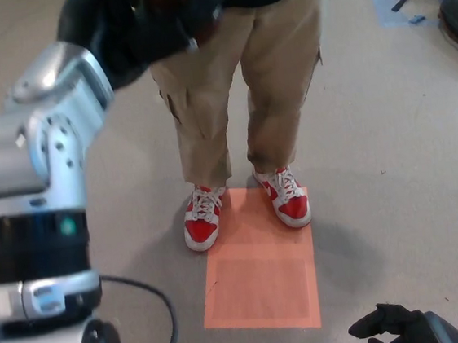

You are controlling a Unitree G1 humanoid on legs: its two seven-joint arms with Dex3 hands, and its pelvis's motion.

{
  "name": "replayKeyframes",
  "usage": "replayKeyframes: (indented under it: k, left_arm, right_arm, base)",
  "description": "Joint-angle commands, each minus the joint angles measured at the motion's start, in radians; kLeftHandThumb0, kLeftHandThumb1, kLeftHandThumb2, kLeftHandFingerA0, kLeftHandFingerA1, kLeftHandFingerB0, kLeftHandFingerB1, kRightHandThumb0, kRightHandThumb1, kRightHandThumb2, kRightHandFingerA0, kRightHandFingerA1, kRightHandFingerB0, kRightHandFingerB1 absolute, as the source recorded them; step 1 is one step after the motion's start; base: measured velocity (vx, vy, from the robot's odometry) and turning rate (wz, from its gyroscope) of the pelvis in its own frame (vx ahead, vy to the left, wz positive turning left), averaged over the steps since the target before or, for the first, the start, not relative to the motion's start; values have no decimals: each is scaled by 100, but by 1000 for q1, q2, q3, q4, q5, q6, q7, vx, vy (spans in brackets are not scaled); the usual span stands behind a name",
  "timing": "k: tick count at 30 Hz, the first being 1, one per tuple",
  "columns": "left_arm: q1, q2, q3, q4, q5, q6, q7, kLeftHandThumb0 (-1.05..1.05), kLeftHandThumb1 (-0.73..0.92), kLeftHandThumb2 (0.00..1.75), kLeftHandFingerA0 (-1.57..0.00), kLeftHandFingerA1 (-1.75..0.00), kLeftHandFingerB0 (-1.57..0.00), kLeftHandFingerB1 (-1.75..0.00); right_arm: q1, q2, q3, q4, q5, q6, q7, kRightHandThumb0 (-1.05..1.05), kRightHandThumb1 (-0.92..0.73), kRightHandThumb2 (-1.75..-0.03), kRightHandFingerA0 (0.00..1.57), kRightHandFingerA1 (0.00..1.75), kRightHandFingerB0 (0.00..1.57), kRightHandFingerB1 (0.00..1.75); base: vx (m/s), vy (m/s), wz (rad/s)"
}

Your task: The robot recieved a bottle of protein shake from a person using its left hand and then shake the protein up and down 2 two times and hand it back to the person

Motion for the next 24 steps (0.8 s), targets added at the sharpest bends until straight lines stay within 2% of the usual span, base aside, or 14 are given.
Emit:
replayKeyframes:
  k: [1,8,11,12,13,14,15,16,17,19,20,22,23,24]
  left_arm:
    - [-53,10,66,72,-29,31,104,-21,74,67,-74,-151,-63,-104]
    - [-43,16,59,77,-18,32,120,-20,73,63,-78,-153,-60,-111]
    - [-31,27,39,76,-18,14,87,-22,72,66,-74,-152,-66,-101]
    - [-23,29,30,72,-16,3,82,-23,71,61,-90,-120,-75,-76]
    - [-20,29,27,71,-16,-1,81,-23,71,61,-90,-120,-75,-76]
    - [-18,66,-25,62,4,36,37,-50,67,60,-56,-48,-36,-32]
    - [-17,96,-58,58,3,66,-10,-67,45,81,-4,-42,-4,-24]
    - [-16,107,-68,59,-6,76,-32,-67,45,81,-4,-42,-4,-24]
    - [-4,153,-118,60,-19,67,-130,-83,52,84,0,0,0,0]
    - [17,196,-171,53,-11,35,-202,-84,49,82,0,0,0,0]
    - [26,208,-185,46,-11,30,-217,-84,61,59,0,0,0,0]
    - [38,228,-205,37,-16,24,-243,-84,64,60,0,0,0,0]
    - [53,248,-219,31,-18,3,-278,-93,57,93,0,0,0,0]
    - [62,268,-228,25,-20,-14,-302,-94,57,94,0,0,0,0]
  right_arm:
    - [7,-15,-2,3,7,-9,5,-25,-75,-71,94,60,81,62]
    - [2,-16,-2,2,7,-8,8,-25,-76,-71,94,60,80,61]
    - [-7,-12,-3,3,7,-2,6,-26,-76,-71,95,60,80,61]
    - [-10,-11,-4,3,9,-1,5,-26,-75,-70,95,60,81,62]
    - [-11,-11,-5,3,9,0,4,-26,-75,-70,95,60,81,62]
    - [-16,-11,-5,5,9,-1,4,-26,-75,-72,95,60,81,62]
    - [-18,-12,-6,5,10,0,5,-26,-75,-71,95,59,81,62]
    - [-19,-12,-6,4,10,1,6,-26,-75,-71,95,59,81,62]
    - [-22,-12,-5,3,9,1,4,-25,-74,-73,94,60,81,63]
    - [-26,-10,-10,6,14,-6,6,-24,-73,-76,94,61,81,63]
    - [-26,-12,-10,6,14,-8,8,-24,-73,-76,94,62,80,63]
    - [-28,-11,-10,5,14,-2,10,-24,-74,-75,94,61,81,62]
    - [-41,-12,-15,3,20,3,20,-24,-74,-77,93,61,79,62]
    - [-57,-11,-19,5,24,8,28,-24,-74,-76,94,60,79,62]
  base:
    - [0,0,0]
    - [0,0,0]
    - [0,0,0]
    - [0,0,0]
    - [0,0,0]
    - [0,0,0]
    - [0,0,0]
    - [0,0,0]
    - [0,0,0]
    - [0,0,0]
    - [0,0,0]
    - [0,0,0]
    - [0,0,0]
    - [0,0,0]
